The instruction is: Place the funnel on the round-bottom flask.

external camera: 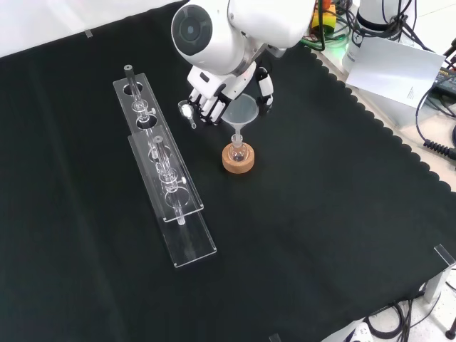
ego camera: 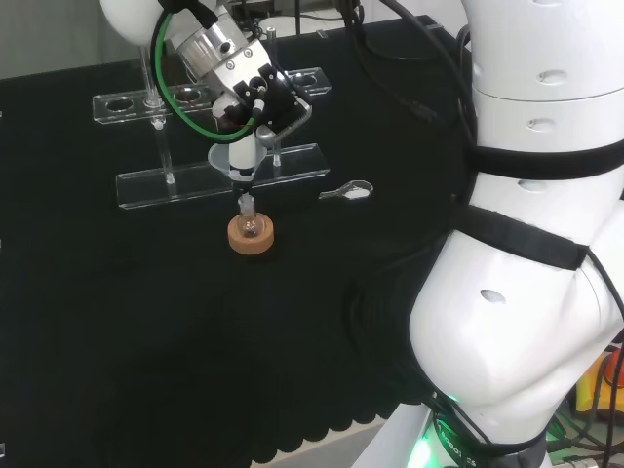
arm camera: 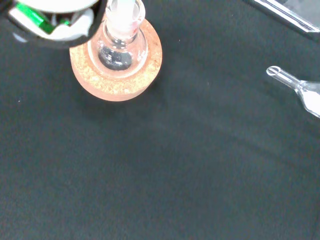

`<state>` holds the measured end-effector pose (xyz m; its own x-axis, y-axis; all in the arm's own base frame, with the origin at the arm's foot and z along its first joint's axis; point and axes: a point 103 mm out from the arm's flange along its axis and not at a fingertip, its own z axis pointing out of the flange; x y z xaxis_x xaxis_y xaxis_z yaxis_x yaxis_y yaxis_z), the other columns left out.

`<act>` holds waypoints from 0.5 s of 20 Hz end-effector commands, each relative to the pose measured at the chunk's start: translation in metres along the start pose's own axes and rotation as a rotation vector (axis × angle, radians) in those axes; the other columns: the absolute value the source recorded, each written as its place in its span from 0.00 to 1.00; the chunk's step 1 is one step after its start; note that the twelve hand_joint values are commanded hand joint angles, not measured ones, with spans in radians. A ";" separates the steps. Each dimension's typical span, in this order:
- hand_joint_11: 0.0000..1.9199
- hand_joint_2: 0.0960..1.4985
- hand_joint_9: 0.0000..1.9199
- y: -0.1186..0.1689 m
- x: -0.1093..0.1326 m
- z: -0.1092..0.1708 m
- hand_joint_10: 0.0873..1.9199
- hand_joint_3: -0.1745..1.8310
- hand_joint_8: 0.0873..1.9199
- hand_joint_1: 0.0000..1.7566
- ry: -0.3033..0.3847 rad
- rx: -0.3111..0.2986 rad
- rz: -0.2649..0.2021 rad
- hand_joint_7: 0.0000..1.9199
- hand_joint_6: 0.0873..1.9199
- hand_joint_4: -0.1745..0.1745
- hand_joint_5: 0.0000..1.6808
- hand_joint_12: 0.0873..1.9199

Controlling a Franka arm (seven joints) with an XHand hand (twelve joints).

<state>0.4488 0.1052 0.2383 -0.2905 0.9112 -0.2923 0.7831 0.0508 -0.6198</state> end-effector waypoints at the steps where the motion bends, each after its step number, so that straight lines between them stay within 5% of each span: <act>1: 0.08 0.36 0.19 0.003 0.001 0.004 0.34 0.46 0.36 0.50 0.014 0.065 -0.012 0.05 0.28 0.34 0.14 0.72; 5: 0.05 0.34 0.09 0.004 0.001 0.006 0.36 0.45 0.19 0.48 0.011 0.089 -0.015 0.00 0.01 0.32 0.04 0.73; 10: 0.02 0.33 0.02 0.000 0.000 0.004 0.38 0.39 0.02 0.46 0.008 0.110 -0.014 0.00 0.00 0.35 0.00 0.74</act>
<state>0.4489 0.1038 0.2328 -0.2949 0.9137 -0.2797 0.7208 0.0206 -0.6928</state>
